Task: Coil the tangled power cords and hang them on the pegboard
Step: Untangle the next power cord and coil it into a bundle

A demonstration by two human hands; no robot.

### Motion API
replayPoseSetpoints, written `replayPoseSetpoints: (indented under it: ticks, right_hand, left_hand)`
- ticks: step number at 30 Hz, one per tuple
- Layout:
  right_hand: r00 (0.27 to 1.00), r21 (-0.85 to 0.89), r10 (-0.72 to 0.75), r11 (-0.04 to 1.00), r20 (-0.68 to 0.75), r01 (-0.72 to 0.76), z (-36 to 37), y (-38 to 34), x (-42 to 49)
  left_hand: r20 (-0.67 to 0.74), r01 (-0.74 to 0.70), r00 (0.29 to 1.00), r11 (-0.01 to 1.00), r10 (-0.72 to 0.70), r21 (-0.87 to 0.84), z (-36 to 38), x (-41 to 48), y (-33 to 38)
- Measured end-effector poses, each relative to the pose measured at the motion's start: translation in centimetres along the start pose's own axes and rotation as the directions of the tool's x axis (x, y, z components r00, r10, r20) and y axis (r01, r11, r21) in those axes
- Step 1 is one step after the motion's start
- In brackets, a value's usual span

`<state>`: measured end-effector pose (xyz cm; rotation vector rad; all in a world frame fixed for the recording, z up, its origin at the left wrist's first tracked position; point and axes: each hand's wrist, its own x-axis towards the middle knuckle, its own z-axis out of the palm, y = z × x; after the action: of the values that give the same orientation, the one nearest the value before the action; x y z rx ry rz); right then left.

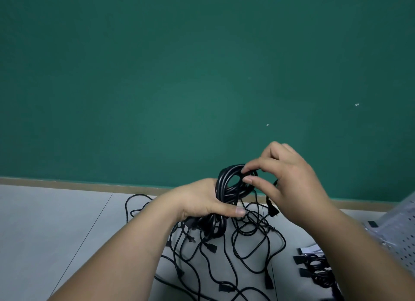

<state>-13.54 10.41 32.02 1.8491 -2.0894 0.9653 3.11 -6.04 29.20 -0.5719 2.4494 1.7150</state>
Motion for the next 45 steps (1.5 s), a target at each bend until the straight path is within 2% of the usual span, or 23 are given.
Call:
replayPoseSetpoints:
  ticks: [3, 6, 9, 11, 13, 15, 17, 22, 24, 27, 29, 31, 33, 35, 41, 43, 45]
  right_hand:
    - [0.999, 0.040, -0.036, 0.999, 0.000, 0.036, 0.2, -0.3, 0.1]
    - [0.994, 0.089, -0.047, 0.995, 0.103, 0.038, 0.4, 0.0, 0.2]
    - [0.959, 0.234, 0.029, 0.967, 0.281, -0.097, 0.1, 1.0, 0.1]
    - [0.912, 0.366, 0.085, 0.898, 0.402, -0.245, -0.2, 1.8, -0.1]
    - [0.881, 0.469, 0.102, 0.815, 0.463, -0.341, -0.4, 2.6, -0.5]
    - [0.864, 0.554, 0.141, 0.715, 0.483, -0.427, -0.5, 2.9, -0.6]
    - [0.845, 0.602, 0.205, 0.621, 0.494, -0.503, -0.5, 2.9, -0.6]
    - [0.803, 0.625, 0.285, 0.512, 0.523, -0.589, 1.6, 2.5, -0.7]
    - [0.804, 0.572, 0.349, 0.570, 0.481, -0.590, 3.3, 2.4, -0.9]
    - [0.791, 0.342, 0.441, 0.731, 0.423, -0.590, 5.9, 2.1, -1.2]
    - [0.798, 0.186, 0.431, 0.820, 0.421, -0.541, 7.5, 1.5, -1.6]
    - [0.818, 0.023, 0.373, 0.905, 0.439, -0.425, 9.1, 0.6, -2.2]
    - [0.821, -0.152, 0.334, 0.943, 0.463, -0.298, 9.8, -0.5, -2.5]
    - [0.825, -0.262, 0.300, 0.946, 0.478, -0.191, 9.6, -1.2, -2.2]
    - [0.784, -0.356, 0.187, 0.933, 0.592, 0.046, 7.2, -3.0, -1.5]
    - [0.777, -0.380, 0.150, 0.917, 0.611, 0.121, 6.5, -3.4, -1.4]
    - [0.793, -0.356, 0.052, 0.910, 0.607, 0.213, 5.2, -4.0, -1.0]
  left_hand:
    - [0.108, -0.004, 0.994, 0.994, -0.007, 0.106, 1.1, -0.2, 1.1]
    - [0.181, -0.032, 0.983, 0.952, -0.025, 0.306, 2.7, -0.2, 1.6]
    - [0.171, -0.053, 0.985, 0.864, -0.038, 0.500, 4.0, 0.0, 1.2]
    - [0.178, -0.116, 0.984, 0.783, 0.006, 0.612, 4.4, -0.1, 1.1]
    - [0.166, -0.167, 0.983, 0.740, 0.076, 0.651, 4.5, -0.3, 1.3]
    - [0.136, -0.198, 0.980, 0.774, 0.146, 0.602, 4.4, -0.5, 1.6]
    - [0.090, -0.204, 0.979, 0.853, 0.184, 0.481, 4.0, -0.9, 2.0]
    - [-0.089, -0.168, 0.978, 0.967, 0.187, 0.192, 2.2, -1.7, 2.0]
    - [-0.168, -0.141, 0.973, 0.986, 0.155, 0.090, 1.7, -1.4, 1.3]
    - [-0.280, -0.085, 0.957, 0.996, 0.080, -0.005, 1.2, -0.7, 0.2]
    - [-0.384, 0.002, 0.923, 1.000, -0.009, -0.019, 0.9, -0.3, -0.4]
    - [-0.474, 0.080, 0.875, 0.995, -0.095, -0.052, 0.6, 0.0, -1.0]
    - [-0.526, 0.094, 0.845, 0.995, -0.102, -0.041, 0.3, 0.3, -1.4]
    - [-0.544, 0.143, 0.835, 0.988, -0.084, 0.066, -0.2, 0.5, -1.9]
    - [-0.468, 0.212, 0.884, 0.897, -0.006, 0.388, -0.4, 0.6, -2.2]
    - [-0.464, 0.261, 0.886, 0.843, -0.014, 0.471, -0.2, 1.0, -2.6]
    - [-0.460, 0.312, 0.887, 0.790, -0.044, 0.527, -0.2, 1.4, -2.9]
